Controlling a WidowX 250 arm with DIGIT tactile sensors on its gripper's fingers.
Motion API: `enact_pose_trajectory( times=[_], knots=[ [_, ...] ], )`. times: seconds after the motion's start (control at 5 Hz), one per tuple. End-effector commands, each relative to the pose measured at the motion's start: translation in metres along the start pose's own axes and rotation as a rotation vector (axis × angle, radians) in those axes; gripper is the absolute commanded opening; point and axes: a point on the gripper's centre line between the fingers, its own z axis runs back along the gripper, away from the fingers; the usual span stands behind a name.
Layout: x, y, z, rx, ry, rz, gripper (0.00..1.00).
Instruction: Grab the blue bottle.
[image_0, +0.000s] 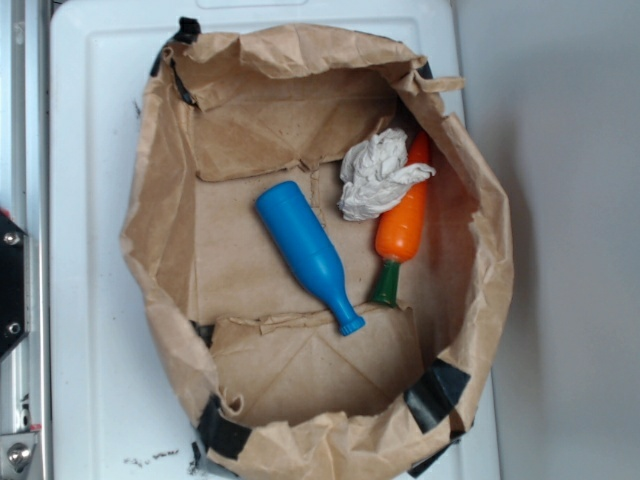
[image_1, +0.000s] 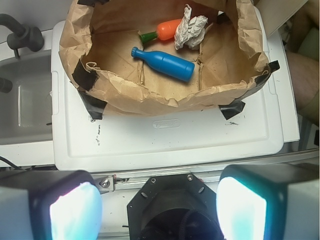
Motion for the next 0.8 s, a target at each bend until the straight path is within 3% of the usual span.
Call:
enact_pose_trajectory(
  times=[0.0,0.2,0.6],
  knots=[
    [0.0,0.0,0.0,0.0,0.0,0.0,1.0],
    [0.017,0.007,-0.014,-0.017,-0.049,-0.028,1.0],
    [0.032,0.022,-0.033,-0.007,-0.044,-0.06,1.0]
  ],
)
